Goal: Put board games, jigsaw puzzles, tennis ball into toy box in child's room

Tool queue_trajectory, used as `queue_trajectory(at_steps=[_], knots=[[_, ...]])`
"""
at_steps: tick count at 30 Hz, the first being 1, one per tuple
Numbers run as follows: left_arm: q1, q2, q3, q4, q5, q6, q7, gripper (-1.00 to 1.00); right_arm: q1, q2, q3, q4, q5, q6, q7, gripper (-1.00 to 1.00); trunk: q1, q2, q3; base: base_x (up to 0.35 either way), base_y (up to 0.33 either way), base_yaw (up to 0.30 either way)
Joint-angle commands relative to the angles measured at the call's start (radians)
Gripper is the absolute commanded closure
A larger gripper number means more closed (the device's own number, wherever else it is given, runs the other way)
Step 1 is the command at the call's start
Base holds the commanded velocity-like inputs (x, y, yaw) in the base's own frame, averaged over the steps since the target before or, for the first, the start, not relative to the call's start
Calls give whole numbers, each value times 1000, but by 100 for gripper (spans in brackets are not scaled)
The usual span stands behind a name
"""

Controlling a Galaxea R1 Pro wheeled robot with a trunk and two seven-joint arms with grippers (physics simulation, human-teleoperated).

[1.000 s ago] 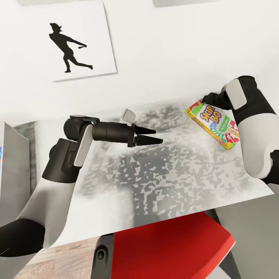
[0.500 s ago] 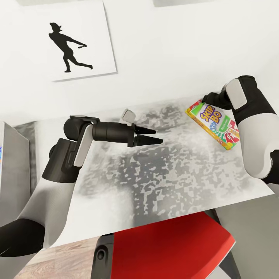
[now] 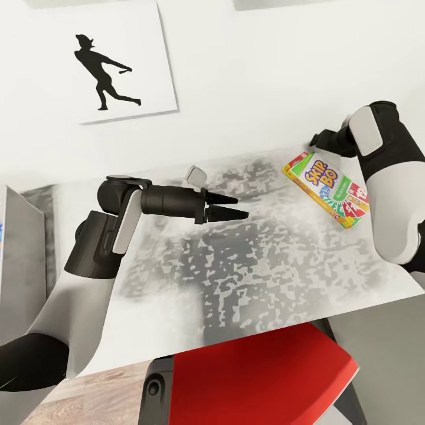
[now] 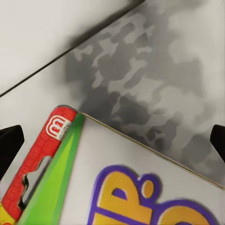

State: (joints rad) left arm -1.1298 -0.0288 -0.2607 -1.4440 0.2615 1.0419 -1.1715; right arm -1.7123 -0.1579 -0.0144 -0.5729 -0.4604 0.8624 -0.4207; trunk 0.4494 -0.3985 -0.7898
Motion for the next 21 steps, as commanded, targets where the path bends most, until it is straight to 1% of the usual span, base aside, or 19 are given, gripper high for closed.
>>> queue_trajectory(at_steps=[1, 12, 21], knots=[[-1, 0, 0, 0, 1, 5, -2, -100, -1, 0, -1, -1, -11, 2, -9, -100, 1, -2, -1, 0, 0, 0], [-1, 1, 0, 0, 1, 5, -3, -100, -3, 1, -1, 0, -10, -2, -9, -100, 1, -2, -2, 0, 0, 0], [-1, 1, 0, 0, 2, 5, -2, -100, -3, 1, 0, 0, -10, -2, -9, -100, 1, -2, -11, 0, 0, 0]])
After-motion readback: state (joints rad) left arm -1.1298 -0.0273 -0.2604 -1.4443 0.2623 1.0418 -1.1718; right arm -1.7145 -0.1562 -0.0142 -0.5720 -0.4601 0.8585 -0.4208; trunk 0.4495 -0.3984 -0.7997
